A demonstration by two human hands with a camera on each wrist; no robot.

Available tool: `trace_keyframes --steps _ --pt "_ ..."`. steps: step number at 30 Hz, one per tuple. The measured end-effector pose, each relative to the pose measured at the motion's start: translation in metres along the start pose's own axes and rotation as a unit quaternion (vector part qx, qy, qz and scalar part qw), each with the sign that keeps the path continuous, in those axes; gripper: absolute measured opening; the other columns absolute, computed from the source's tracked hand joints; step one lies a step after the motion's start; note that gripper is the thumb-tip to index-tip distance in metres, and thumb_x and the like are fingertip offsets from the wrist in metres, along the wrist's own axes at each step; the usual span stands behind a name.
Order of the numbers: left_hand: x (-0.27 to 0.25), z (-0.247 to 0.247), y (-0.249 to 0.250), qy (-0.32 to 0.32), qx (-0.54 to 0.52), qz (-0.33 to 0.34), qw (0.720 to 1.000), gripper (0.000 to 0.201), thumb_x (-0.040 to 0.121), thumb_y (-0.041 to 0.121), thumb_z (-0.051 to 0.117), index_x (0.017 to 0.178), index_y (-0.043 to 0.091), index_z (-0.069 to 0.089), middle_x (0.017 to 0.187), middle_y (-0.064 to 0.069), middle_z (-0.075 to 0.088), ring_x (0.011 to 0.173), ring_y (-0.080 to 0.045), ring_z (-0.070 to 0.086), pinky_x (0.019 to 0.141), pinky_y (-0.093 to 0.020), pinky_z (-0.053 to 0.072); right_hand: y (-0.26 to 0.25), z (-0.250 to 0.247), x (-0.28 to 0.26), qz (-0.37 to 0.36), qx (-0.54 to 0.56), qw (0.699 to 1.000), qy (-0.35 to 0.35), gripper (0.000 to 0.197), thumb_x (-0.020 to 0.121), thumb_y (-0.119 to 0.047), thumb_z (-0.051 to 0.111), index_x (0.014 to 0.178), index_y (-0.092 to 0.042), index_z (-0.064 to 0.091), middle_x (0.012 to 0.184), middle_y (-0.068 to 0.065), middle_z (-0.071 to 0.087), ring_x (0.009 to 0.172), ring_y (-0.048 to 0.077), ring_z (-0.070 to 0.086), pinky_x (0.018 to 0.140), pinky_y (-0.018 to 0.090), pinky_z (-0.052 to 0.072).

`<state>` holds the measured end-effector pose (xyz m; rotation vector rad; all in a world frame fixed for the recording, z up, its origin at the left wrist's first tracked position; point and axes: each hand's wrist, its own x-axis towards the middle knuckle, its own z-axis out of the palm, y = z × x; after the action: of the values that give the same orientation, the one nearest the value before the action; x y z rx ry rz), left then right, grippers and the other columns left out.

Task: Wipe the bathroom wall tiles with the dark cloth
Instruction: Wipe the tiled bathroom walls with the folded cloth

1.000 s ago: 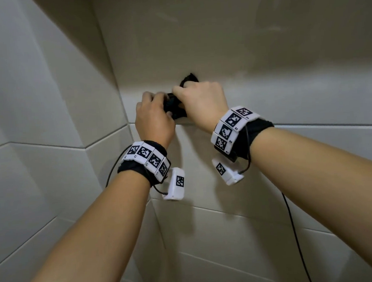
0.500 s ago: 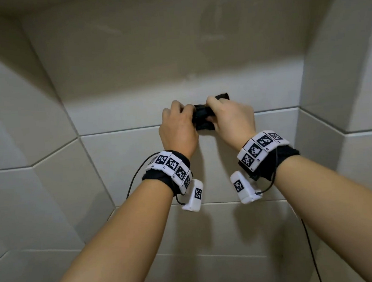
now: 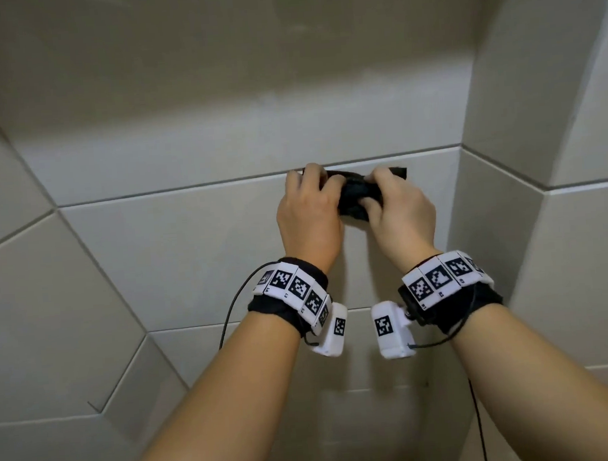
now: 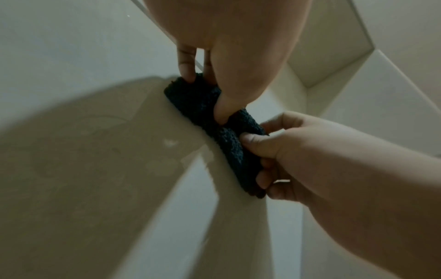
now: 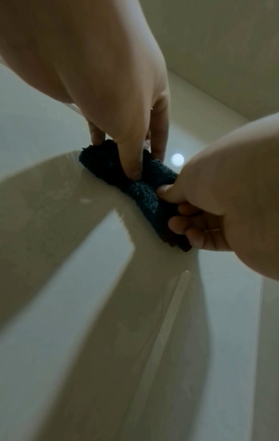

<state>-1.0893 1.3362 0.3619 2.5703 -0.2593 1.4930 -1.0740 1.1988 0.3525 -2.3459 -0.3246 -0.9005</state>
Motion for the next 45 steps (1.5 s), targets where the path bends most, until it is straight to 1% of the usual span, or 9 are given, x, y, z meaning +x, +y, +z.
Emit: trace_keyframes --steps 9,14,17,19,23,30,34,38,45 --pt "-0.002 0.009 -0.007 0.014 -0.073 -0.015 0.997 0.035 0.073 0.002 0.058 0.101 0.019 0.072 0.102 -0.004 0.059 0.089 -0.028 0.050 0.060 -0.037 0.043 0.001 0.010 -0.005 0.028 0.071 0.996 0.041 0.016 0.089 -0.021 0.062 0.105 -0.020 0.060 0.097 0.000 0.066 0.087 0.028 0.059 0.067 0.038 0.045" --pt "-0.012 0.003 0.002 -0.035 -0.048 -0.066 0.996 0.034 0.072 0.003 0.069 0.101 0.022 0.071 0.102 -0.004 0.057 0.094 -0.029 0.050 0.071 -0.037 0.033 0.001 0.006 -0.015 0.029 0.056 0.998 -0.002 0.012 0.090 -0.025 0.061 0.101 -0.023 0.058 0.095 -0.004 0.065 0.087 0.025 0.057 0.062 0.034 0.037" --pt "-0.032 -0.013 0.006 -0.053 -0.089 -0.116 0.988 0.034 0.075 -0.001 0.070 0.102 0.019 0.070 0.103 -0.005 0.054 0.098 -0.028 0.047 0.077 -0.043 0.044 -0.003 -0.001 -0.030 0.012 0.073 0.997 -0.039 0.012 0.090 -0.027 0.061 0.102 -0.024 0.058 0.092 -0.003 0.064 0.086 0.027 0.058 0.065 0.037 0.045" --pt "-0.049 -0.028 0.013 -0.041 -0.101 -0.142 0.984 0.034 0.076 -0.005 0.069 0.102 0.017 0.070 0.106 -0.006 0.050 0.100 -0.024 0.044 0.085 -0.034 0.043 -0.006 -0.009 -0.044 -0.007 0.081 0.995 -0.063 0.013 0.091 -0.028 0.060 0.102 -0.025 0.057 0.090 -0.003 0.064 0.084 0.027 0.058 0.067 0.039 0.048" --pt "-0.081 -0.062 0.042 -0.029 -0.097 -0.198 0.975 0.033 0.077 -0.005 0.071 0.100 0.019 0.071 0.119 -0.005 0.046 0.106 -0.015 0.034 0.092 -0.016 0.029 -0.003 -0.033 -0.075 -0.051 0.098 0.987 -0.115 0.012 0.091 -0.030 0.059 0.102 -0.026 0.055 0.089 -0.005 0.062 0.083 0.024 0.058 0.067 0.040 0.049" --pt "-0.118 -0.115 0.113 -0.034 -0.091 -0.262 0.960 0.040 0.078 -0.001 0.071 0.111 0.021 0.065 0.152 -0.006 0.029 0.131 -0.029 0.036 0.107 -0.028 0.032 0.010 -0.092 -0.123 -0.075 0.130 0.980 -0.134 0.011 0.091 -0.029 0.059 0.100 -0.027 0.055 0.086 -0.005 0.060 0.081 0.023 0.057 0.068 0.040 0.048" --pt "-0.115 -0.143 0.136 -0.019 -0.139 -0.273 0.952 0.050 0.073 0.003 0.076 0.117 0.020 0.058 0.137 -0.008 0.040 0.126 -0.027 0.046 0.108 -0.043 0.042 0.013 -0.126 -0.134 -0.084 0.144 0.979 -0.120 0.012 0.091 -0.030 0.060 0.102 -0.026 0.057 0.085 -0.005 0.060 0.082 0.024 0.057 0.067 0.040 0.049" --pt "-0.107 -0.159 0.157 -0.010 -0.150 -0.289 0.945 0.053 0.070 0.011 0.079 0.117 0.021 0.055 0.115 -0.001 0.047 0.111 -0.025 0.051 0.100 -0.040 0.044 0.019 -0.157 -0.141 -0.085 0.138 0.982 -0.099 0.013 0.091 -0.031 0.059 0.103 -0.027 0.056 0.082 -0.007 0.058 0.082 0.023 0.056 0.066 0.038 0.047" --pt "-0.106 -0.165 0.200 -0.064 -0.218 -0.275 0.934 0.051 0.070 0.015 0.080 0.110 0.028 0.050 0.108 0.002 0.061 0.103 -0.020 0.057 0.090 -0.038 0.048 0.049 -0.204 -0.159 -0.061 0.114 0.989 -0.067 0.015 0.090 -0.030 0.060 0.106 -0.028 0.058 0.080 -0.012 0.050 0.085 0.021 0.057 0.065 0.036 0.045"
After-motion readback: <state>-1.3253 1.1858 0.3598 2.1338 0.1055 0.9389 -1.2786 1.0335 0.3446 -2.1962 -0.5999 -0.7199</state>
